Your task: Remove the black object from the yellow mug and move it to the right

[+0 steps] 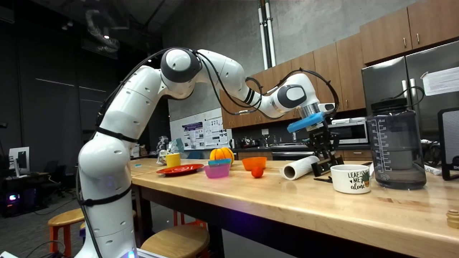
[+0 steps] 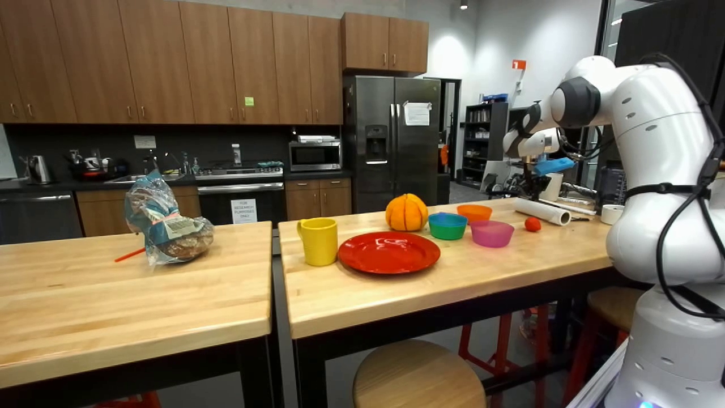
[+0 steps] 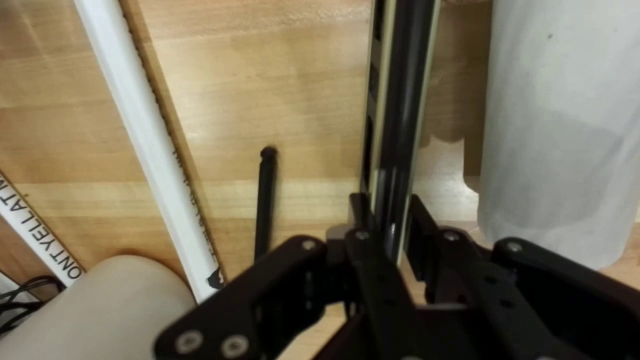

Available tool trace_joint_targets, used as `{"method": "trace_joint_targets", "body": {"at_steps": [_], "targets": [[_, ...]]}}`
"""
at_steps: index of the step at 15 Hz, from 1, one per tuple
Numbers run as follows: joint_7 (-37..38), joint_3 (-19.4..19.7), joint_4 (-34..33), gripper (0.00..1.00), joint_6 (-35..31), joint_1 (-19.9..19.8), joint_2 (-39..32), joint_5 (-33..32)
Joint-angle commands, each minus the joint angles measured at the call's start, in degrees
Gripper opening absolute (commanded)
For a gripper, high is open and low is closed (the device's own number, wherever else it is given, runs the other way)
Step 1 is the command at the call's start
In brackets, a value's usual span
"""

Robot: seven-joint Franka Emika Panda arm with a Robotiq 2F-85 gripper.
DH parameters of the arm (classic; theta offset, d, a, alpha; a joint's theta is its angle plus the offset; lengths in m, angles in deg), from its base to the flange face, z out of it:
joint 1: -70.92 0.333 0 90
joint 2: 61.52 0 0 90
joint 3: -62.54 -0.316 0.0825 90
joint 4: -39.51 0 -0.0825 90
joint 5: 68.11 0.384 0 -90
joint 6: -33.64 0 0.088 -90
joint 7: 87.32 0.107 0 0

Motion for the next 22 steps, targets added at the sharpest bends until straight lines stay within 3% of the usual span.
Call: {"method": "trace_joint_targets", "body": {"at_steps": [1, 3, 4, 6, 13, 14, 15, 16, 18, 22], "targets": [[0.91, -1.26, -1.38, 0.05, 0.03, -1.46, -0.8, 0.67], [1.3, -1.15, -1.22, 0.05, -0.04, -1.36, -0.53, 0.5], [1.53, -1.07, -1.22, 0.44, -0.11, -1.3, -0.43, 0.36], [1.84, -0.97, -1.04, 0.48, -0.22, -1.23, -0.12, 0.21], [3.12, -0.09, 0.17, 0.96, -1.32, -0.98, 1.39, -1.03], [3.18, 0.09, 0.15, 0.99, -1.35, -0.9, 1.59, -1.36], [3.3, 0.33, 0.21, 1.0, -1.38, -0.79, 1.81, -1.72], [3.33, 0.56, 0.24, 0.66, -1.31, -0.7, 1.99, -2.17], [3.54, 0.9, 0.64, 0.69, -1.39, -0.62, 2.45, -2.86], [3.53, 1.29, 1.38, 0.41, -1.46, -0.56, 3.05, -3.85]]}}
